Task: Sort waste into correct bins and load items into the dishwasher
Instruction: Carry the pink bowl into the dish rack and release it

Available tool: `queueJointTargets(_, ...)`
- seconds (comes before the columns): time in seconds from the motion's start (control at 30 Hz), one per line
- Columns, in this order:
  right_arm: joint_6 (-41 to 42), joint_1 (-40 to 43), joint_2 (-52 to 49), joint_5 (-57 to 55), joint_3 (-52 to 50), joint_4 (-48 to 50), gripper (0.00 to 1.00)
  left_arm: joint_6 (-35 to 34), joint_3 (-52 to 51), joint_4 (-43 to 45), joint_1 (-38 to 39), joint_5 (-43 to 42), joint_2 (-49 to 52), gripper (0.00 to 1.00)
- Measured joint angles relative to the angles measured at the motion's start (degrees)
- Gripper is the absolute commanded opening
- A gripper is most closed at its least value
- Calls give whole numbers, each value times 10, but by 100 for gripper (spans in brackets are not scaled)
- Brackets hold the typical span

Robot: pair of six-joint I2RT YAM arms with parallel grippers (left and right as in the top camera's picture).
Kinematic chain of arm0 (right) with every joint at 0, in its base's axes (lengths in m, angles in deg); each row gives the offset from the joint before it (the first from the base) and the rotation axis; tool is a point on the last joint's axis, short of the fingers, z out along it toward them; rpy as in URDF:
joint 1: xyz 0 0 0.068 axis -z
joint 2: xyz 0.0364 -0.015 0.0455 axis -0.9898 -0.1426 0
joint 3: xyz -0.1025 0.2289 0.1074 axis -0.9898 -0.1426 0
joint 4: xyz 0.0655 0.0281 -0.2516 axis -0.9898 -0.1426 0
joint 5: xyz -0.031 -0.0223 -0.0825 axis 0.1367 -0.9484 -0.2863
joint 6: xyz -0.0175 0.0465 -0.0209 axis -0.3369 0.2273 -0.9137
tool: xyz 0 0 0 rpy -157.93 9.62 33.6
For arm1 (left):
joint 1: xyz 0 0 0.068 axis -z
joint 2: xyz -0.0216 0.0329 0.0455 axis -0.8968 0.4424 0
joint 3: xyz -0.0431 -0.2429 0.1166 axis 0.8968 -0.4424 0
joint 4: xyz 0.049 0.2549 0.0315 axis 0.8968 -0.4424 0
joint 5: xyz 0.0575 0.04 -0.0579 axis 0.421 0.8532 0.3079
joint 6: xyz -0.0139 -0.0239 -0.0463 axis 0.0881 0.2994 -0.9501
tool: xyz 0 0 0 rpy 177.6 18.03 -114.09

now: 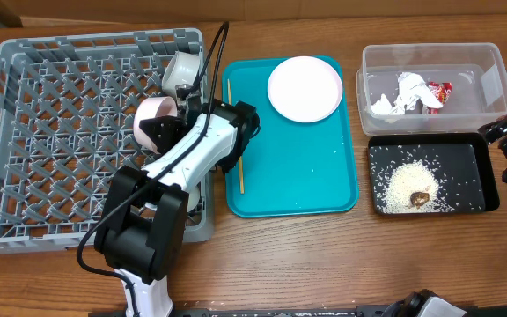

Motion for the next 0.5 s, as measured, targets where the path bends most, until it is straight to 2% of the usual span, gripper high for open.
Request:
queueJointTargets(0.17, 0, 0, 0, 0, 0, 0, 100, 16, -2, 0, 9, -4, 0, 17)
queueJointTargets(0.2, 0, 0, 0, 0, 0, 0, 100, 25, -2, 0, 12, -6, 0, 27)
queueJointTargets(0.33, 0, 0, 0, 0, 0, 0, 100, 52, -3, -2, 24, -16, 0, 30)
queueJointTargets(0.5, 0, 0, 0, 0, 0, 0, 100, 69, 3, -2, 42, -62, 0, 50)
